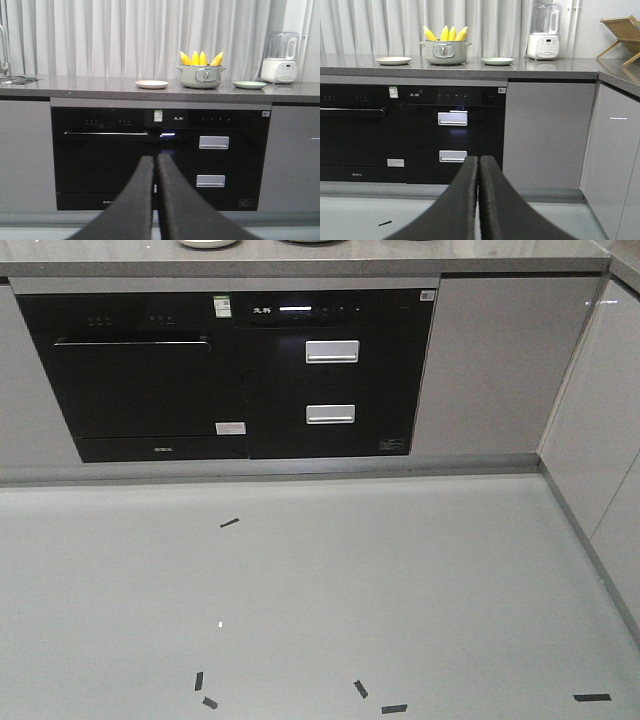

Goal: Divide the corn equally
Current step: 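Drive the base toward the counter with the pot and plates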

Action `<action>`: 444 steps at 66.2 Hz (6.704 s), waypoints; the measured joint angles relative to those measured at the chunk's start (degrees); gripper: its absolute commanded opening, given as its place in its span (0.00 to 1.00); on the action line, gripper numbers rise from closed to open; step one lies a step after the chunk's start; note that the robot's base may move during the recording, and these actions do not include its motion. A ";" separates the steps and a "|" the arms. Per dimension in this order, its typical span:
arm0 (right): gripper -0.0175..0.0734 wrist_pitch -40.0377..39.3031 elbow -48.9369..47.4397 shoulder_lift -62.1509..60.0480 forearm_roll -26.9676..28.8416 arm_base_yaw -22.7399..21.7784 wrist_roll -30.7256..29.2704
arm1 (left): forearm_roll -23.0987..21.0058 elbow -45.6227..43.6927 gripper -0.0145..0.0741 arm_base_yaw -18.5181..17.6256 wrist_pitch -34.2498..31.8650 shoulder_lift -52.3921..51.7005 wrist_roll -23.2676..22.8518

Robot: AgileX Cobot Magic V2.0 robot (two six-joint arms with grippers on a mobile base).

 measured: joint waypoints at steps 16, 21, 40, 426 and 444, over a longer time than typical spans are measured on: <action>0.19 0.00 0.00 0.00 0.00 0.00 0.00 | 0.00 0.00 0.16 0.00 0.00 0.00 0.00; 0.19 0.00 0.00 0.00 0.00 0.00 0.00 | 0.00 0.00 0.16 0.00 0.00 0.00 0.00; 0.19 0.00 0.00 0.00 0.00 0.00 0.00 | 0.00 0.00 0.16 0.00 0.00 0.00 0.00; 0.19 0.00 0.00 0.00 0.00 0.00 0.00 | 0.00 0.00 0.16 0.00 0.00 0.00 0.00; 0.19 0.00 0.00 0.00 0.00 0.00 0.00 | 0.00 0.00 0.16 0.00 0.00 0.00 0.00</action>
